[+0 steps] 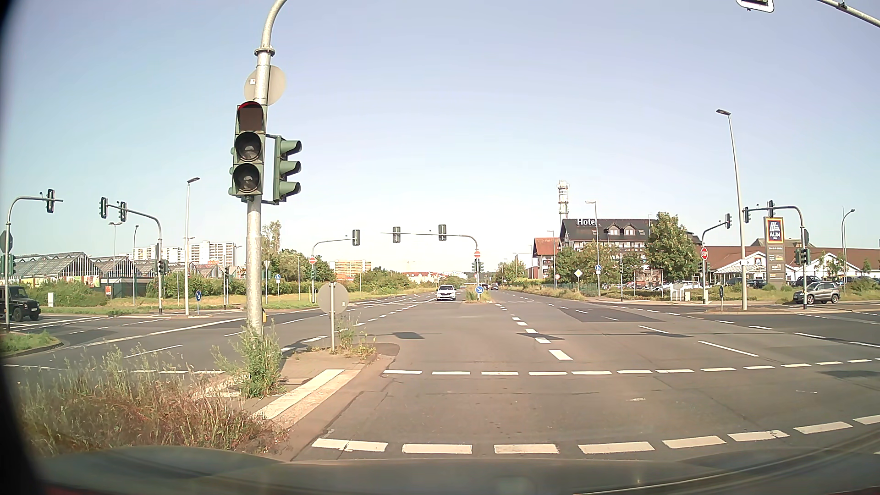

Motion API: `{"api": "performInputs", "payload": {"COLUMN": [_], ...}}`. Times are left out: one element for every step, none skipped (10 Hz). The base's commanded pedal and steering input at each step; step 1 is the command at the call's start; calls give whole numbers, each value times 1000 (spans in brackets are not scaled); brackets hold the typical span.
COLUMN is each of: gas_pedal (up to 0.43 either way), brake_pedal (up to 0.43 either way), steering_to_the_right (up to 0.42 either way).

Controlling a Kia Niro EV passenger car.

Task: Follow the waypoints while adhering to traffic rules and regulations

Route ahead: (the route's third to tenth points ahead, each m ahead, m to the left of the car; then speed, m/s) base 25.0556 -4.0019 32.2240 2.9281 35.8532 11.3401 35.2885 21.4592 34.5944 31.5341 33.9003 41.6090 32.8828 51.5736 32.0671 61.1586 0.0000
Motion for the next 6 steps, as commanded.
{"api": "performInputs", "payload": {"gas_pedal": [0, 0, 0, 0, 0, 0], "brake_pedal": [293, 293, 293, 293, 293, 293], "steering_to_the_right": [-2, -2, -2, -2, -2, -2]}}
